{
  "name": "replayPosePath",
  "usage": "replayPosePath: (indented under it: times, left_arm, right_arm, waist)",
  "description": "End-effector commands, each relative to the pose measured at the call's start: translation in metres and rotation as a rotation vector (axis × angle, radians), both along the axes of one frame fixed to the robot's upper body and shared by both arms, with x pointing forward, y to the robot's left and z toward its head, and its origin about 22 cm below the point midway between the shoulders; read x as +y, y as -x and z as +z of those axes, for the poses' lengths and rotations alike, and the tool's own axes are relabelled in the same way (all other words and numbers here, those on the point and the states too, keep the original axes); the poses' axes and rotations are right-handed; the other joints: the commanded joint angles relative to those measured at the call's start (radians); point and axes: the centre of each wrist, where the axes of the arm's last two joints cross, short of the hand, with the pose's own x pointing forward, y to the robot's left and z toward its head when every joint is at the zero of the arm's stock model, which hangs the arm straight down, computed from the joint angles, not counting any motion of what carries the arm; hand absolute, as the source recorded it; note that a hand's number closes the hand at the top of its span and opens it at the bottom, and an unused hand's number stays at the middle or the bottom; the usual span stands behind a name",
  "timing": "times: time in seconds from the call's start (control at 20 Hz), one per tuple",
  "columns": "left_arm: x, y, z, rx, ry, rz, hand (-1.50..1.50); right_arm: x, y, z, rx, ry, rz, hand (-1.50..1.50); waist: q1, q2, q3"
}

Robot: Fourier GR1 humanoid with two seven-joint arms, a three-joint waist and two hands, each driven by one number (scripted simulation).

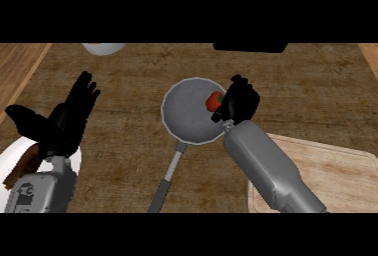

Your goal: Pick the bell pepper from the cutting board and place it in the pan

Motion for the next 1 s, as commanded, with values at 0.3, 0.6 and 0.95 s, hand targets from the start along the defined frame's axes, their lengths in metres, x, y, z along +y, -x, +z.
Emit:
replayPosePath:
  times: [0.3, 0.6, 0.95]
  left_arm:
    - [0.006, 0.006, -0.012, 0.019, 0.000, 0.031, 0.00]
    - [0.020, 0.016, -0.009, 0.027, -0.006, 0.058, 0.00]
    - [0.027, 0.020, -0.012, 0.035, 0.005, 0.083, 0.00]
  right_arm:
    - [0.003, 0.012, -0.005, -0.344, -0.314, -0.084, -1.50]
    - [-0.009, 0.048, -0.012, -0.540, -0.544, -0.142, -1.50]
    - [0.000, 0.137, -0.006, -0.634, -0.713, -0.023, -1.50]
  waist:
    - [-0.031, -0.013, 0.000]
    - [-0.070, -0.025, 0.001]
    - [-0.093, -0.028, -0.001]
